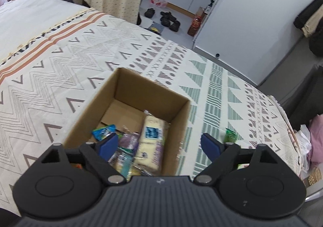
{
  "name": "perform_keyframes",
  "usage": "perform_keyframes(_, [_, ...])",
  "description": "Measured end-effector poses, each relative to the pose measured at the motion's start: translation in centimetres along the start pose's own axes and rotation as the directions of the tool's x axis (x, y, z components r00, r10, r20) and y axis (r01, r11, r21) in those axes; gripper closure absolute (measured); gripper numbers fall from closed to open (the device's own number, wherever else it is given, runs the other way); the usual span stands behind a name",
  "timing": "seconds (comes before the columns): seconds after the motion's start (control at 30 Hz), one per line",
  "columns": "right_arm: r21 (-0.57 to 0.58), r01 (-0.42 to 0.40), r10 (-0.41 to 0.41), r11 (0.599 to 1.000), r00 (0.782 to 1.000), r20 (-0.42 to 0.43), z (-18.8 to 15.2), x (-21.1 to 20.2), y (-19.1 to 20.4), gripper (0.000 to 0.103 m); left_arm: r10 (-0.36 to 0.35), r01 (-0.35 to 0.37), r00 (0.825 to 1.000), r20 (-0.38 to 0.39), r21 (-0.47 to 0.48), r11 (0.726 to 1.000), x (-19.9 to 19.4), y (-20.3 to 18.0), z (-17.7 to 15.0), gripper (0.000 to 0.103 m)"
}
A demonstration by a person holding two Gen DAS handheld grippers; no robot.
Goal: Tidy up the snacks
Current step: 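Grasp the clear bread packet with the left tool while the right grasps the orange-labelled cake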
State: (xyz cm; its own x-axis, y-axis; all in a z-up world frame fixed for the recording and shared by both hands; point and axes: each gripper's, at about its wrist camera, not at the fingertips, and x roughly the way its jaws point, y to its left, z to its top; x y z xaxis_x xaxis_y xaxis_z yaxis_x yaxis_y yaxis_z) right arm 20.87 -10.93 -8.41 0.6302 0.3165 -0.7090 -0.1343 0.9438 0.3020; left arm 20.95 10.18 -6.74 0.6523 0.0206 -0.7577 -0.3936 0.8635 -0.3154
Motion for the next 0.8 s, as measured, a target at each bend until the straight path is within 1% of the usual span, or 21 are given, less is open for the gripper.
perform_keyframes(0.07, [-0.002, 0.016, -0.016, 1.0, 1.0, 0.012, 0.0, -0.6, -0.9, 0.008, -0.01, 0.01, 1.0, -0.003, 0.016, 1.0, -0.1, -0.8, -0.3, 0.012])
perform_keyframes(0.23, [0.005, 0.043, -0.043, 0.999, 0.999, 0.026, -0.4, -1.8, -3.5, 0.004, -0.023, 0.023, 1.0, -0.01, 0.039, 0.999, -0.5, -2.5, -1.1, 0.011])
perform_keyframes(0.4, [0.018, 0.064, -0.065, 0.998, 0.997, 0.034, -0.7, -2.5, -5.7, 0.003, -0.038, 0.04, 0.999, -0.024, 0.066, 0.997, -0.7, -4.3, -1.9, 0.011])
perform_keyframes(0.53, [0.026, 0.069, -0.07, 0.997, 0.997, 0.044, -0.8, -3.1, -7.4, 0.003, -0.028, 0.03, 0.999, -0.022, 0.089, 0.996, -0.7, -5.7, -2.5, 0.011])
perform_keyframes(0.6, [0.028, 0.07, -0.071, 0.997, 0.996, 0.053, -0.8, -3.5, -8.2, 0.003, -0.032, 0.036, 0.999, -0.035, 0.098, 0.995, -0.5, -6.3, -2.7, 0.011])
perform_keyframes(0.8, [0.051, 0.069, -0.072, 0.996, 0.995, 0.064, -0.6, -3.7, -11.3, 0.003, -0.017, 0.023, 0.998, -0.068, 0.087, 0.996, 0.1, -7.6, -3.6, 0.011])
